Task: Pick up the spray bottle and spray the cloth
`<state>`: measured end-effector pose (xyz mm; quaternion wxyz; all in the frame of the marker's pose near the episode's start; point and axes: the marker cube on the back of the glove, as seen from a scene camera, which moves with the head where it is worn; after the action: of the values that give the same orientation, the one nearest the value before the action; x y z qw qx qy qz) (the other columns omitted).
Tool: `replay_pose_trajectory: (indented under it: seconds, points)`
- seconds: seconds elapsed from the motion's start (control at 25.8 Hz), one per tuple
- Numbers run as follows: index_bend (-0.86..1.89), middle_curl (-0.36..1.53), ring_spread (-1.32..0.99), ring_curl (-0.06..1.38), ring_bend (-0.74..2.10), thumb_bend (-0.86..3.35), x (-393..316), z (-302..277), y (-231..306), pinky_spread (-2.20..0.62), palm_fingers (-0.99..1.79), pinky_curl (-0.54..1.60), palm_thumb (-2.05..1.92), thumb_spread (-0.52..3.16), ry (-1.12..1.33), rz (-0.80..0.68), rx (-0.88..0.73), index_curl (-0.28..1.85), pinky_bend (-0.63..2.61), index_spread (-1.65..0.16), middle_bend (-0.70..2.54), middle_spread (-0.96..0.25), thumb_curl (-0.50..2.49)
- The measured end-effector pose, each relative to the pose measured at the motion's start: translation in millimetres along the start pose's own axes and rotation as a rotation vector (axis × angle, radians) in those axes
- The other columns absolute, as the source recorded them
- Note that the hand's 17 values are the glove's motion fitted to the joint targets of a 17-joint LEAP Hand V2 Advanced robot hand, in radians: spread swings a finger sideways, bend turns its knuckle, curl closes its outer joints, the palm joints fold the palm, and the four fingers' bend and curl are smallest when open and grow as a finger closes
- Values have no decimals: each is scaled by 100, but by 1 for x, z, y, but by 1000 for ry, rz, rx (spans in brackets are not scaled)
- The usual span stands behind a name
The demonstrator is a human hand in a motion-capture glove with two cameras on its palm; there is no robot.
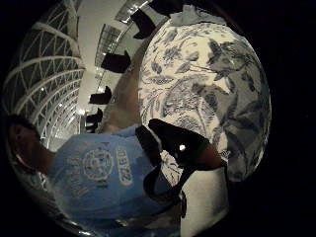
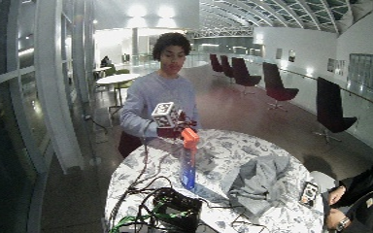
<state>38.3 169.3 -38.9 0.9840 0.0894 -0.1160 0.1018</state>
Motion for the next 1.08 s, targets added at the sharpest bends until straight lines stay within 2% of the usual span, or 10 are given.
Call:
replay_pose_trajectory:
  seconds: [0.15, 0.58, 0.89, 1.08]
  points:
    - [15, 23, 3, 17, 32, 9, 10, -13, 12, 20, 34, 22, 37, 93, -148, 46, 85, 15, 34, -42, 39, -2, 15]
    - [13, 27, 3, 20, 32, 2, 46, -40, 43, 21, 34, 26, 40, 99, -816, 177, 333, 18, 36, -44, 35, -2, 19]
    - [12, 30, 3, 22, 35, -2, 62, -39, 45, 21, 37, 28, 42, 100, -877, 227, 383, 19, 37, -43, 35, -2, 21]
    - [13, 31, 4, 23, 35, -2, 81, -52, 15, 21, 39, 29, 42, 101, -835, 310, 407, 20, 36, -43, 35, -2, 23]
